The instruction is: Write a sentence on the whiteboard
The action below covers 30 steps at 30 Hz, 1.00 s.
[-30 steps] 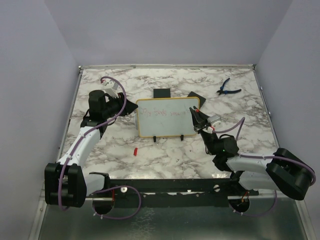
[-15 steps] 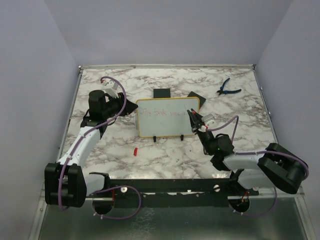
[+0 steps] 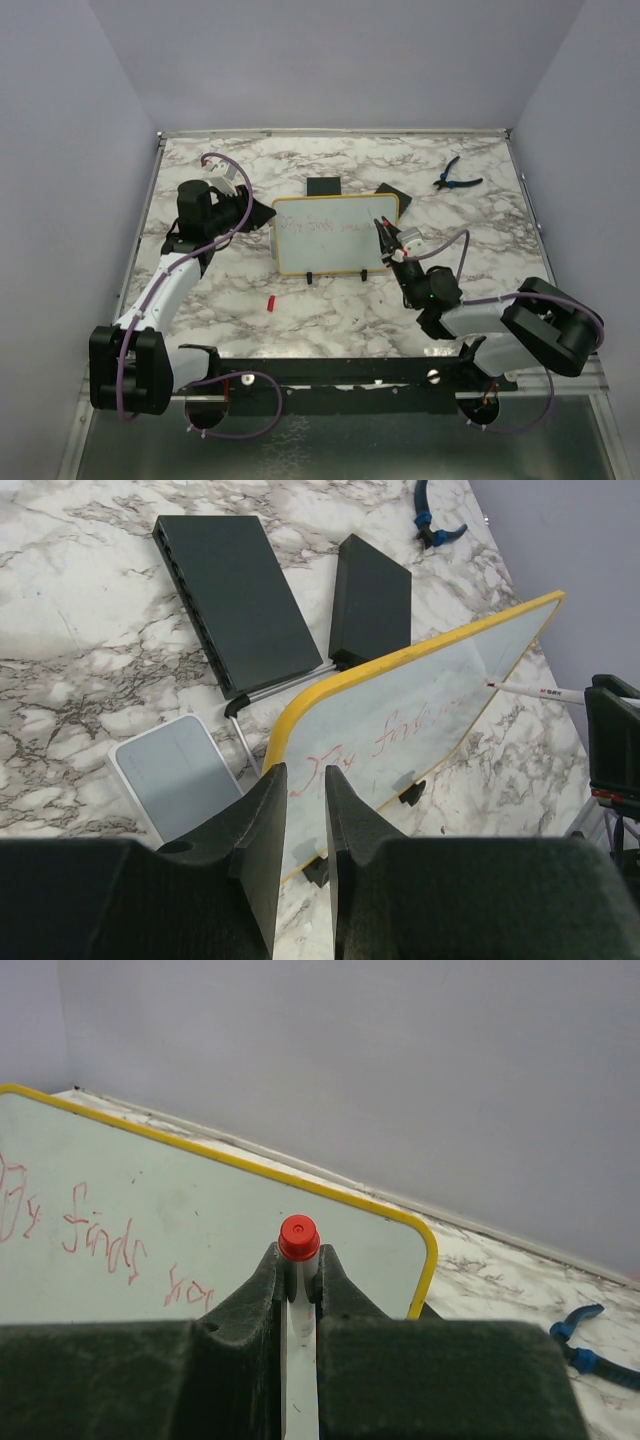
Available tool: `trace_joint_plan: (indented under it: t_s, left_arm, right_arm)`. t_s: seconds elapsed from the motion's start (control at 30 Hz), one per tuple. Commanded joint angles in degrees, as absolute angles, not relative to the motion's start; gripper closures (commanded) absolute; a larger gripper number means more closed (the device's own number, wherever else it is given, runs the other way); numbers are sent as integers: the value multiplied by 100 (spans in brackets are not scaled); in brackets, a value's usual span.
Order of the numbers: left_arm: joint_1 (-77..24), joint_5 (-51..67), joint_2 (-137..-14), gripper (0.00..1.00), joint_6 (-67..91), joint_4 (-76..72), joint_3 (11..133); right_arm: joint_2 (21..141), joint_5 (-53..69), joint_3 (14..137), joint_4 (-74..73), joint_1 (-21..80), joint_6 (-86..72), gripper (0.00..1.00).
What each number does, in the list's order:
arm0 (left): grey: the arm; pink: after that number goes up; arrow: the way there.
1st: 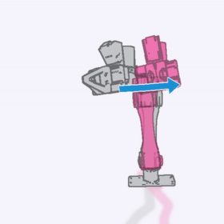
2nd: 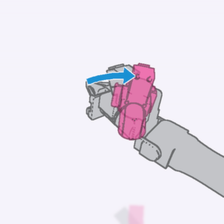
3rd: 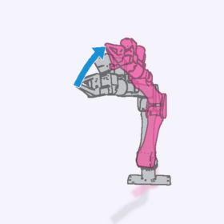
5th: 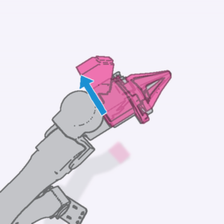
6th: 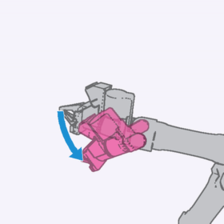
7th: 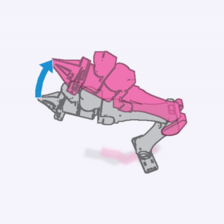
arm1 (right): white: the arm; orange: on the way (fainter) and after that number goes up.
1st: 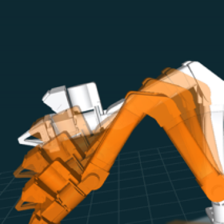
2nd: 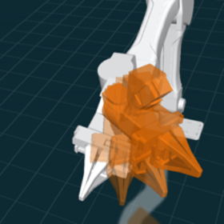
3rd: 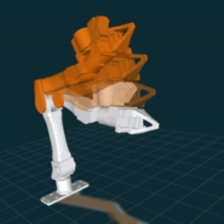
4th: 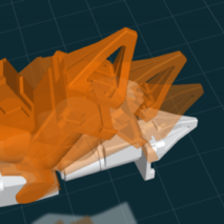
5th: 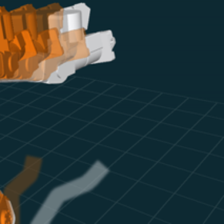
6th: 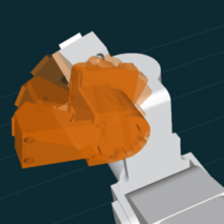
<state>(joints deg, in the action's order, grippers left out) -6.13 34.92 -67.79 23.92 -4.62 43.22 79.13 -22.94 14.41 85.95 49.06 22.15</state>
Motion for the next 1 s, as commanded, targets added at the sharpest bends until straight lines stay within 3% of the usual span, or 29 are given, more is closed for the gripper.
trace_joint_plan:
  t_s: [0.0, 0.97]
  left_arm:
    - [-644, 3507, -6729, 77, 2294, -527, 4254]
    - [-643, 3507, -6735, 77, 2286, -529, 4264]
  right_arm:
    - [8101, -2461, 1614, 8997, 4897, 2366, 99]
    - [8132, -2220, 1456, 8838, 4869, 2064, 99]
